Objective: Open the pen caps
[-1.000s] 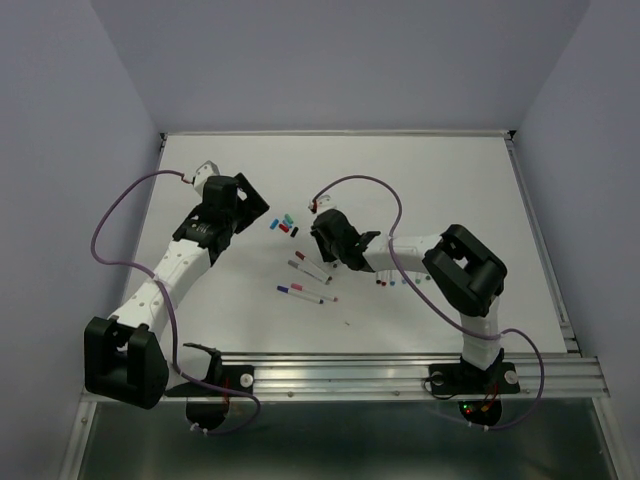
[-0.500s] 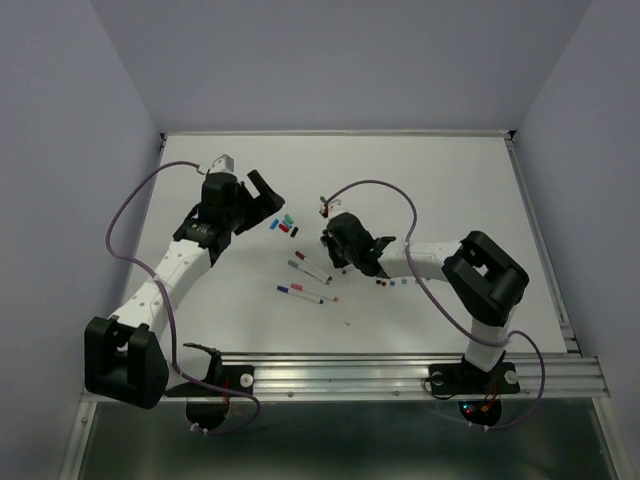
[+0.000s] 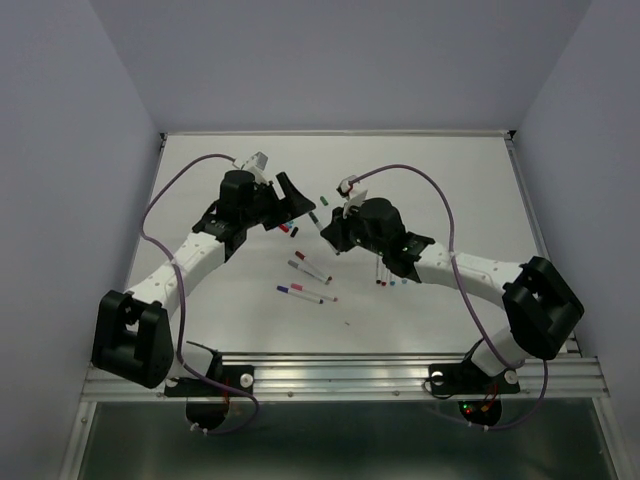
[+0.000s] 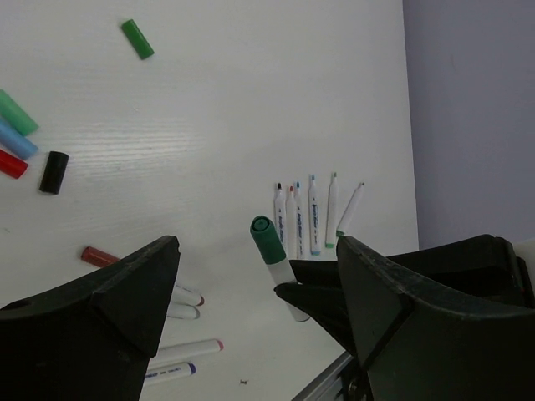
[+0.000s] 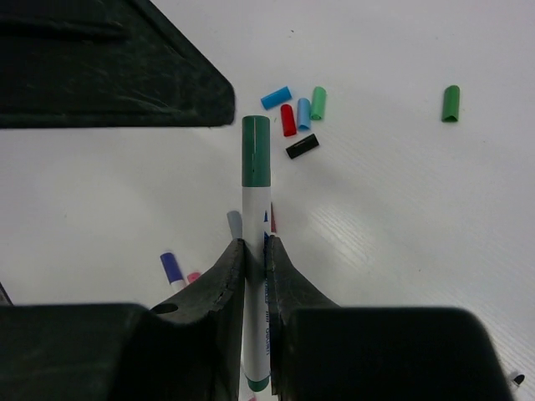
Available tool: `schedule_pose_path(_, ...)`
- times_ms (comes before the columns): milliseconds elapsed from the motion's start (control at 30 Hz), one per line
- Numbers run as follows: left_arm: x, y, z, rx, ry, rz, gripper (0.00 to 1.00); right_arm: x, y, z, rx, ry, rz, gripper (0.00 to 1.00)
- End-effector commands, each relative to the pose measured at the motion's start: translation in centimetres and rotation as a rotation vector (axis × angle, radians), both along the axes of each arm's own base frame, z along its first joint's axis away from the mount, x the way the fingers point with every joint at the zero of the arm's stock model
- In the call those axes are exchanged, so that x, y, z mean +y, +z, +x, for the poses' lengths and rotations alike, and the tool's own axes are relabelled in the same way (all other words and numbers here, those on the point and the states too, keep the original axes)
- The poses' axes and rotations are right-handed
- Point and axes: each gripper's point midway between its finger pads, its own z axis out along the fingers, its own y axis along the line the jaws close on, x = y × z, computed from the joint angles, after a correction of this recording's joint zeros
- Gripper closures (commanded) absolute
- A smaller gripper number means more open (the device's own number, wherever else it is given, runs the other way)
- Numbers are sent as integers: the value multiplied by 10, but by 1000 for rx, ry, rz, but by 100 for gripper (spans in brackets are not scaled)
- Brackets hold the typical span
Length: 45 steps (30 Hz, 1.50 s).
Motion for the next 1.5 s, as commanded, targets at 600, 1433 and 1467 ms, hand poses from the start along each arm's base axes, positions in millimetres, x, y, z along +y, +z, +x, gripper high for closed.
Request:
schedule_pose_path(600, -35, 15, -1, -38, -115, -77, 100, 22, 49, 2, -91, 71, 159, 99)
schedule_pose_path(1433, 73, 130, 136, -265, 419, -143, 100, -8, -42, -170, 375, 357, 193, 99)
schedule_pose_path(1467, 72, 123, 131, -253, 404, -142, 100, -9, -41, -167, 353, 347, 179, 99)
